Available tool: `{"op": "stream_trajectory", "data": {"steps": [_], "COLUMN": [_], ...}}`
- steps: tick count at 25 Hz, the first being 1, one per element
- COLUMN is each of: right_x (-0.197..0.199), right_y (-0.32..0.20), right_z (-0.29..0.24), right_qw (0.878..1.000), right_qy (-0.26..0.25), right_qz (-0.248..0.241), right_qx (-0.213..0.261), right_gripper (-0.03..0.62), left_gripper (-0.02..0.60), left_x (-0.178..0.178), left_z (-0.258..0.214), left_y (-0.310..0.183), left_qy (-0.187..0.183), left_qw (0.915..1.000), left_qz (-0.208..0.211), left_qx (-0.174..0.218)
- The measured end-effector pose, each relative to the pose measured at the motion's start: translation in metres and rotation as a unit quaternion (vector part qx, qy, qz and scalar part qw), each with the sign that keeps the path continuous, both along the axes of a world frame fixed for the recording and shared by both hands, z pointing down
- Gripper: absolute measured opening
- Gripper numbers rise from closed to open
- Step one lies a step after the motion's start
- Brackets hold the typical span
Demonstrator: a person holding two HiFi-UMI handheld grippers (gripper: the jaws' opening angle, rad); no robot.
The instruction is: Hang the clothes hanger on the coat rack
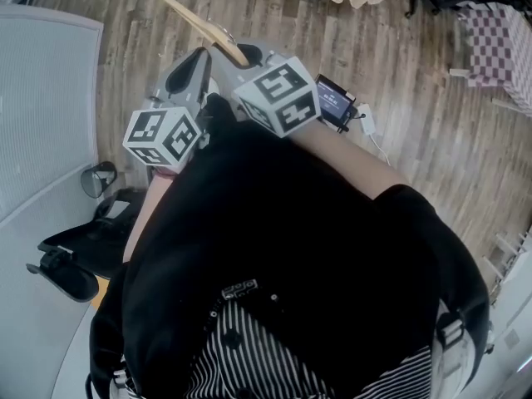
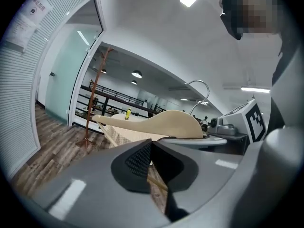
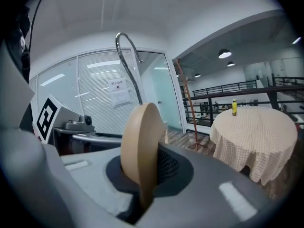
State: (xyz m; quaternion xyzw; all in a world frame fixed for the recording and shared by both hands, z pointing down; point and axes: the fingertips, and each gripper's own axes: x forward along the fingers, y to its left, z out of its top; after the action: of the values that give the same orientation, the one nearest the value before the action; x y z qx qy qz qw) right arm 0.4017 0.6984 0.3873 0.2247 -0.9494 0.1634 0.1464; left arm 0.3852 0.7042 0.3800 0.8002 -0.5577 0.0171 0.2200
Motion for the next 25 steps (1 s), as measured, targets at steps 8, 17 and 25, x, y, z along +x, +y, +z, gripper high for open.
{"op": "stream_trajectory", "data": {"steps": [8,17,25], "right_x": [-0.047,-0.114,-0.157], "right_y": [-0.069,-0.169,-0.214], "right_z": [0.010,0.011,0.009], "right_qw": [0.999,0.994,0.987], "right_qy": [0.025,0.029,0.039], "right_qz": [0.044,0.108,0.152], "right_qx": [0.004,-0.010,-0.015], "right_gripper": [0.002,0.002,0.002], "left_gripper": [-0.006,-0.006,-0.005], "left_x": [-0.068,-0.160,-0.202], "left_z": [0.008,0.010,0.007], "left_y": [-0.086,-0.190,-0.243], "left_qy": [0.002,-0.008,0.016], "left_qw": [1.0000,0.9994,0.9959], "left_qz": [0.004,0.029,0.089], "left_qx": [-0.003,-0.019,-0.005]}}
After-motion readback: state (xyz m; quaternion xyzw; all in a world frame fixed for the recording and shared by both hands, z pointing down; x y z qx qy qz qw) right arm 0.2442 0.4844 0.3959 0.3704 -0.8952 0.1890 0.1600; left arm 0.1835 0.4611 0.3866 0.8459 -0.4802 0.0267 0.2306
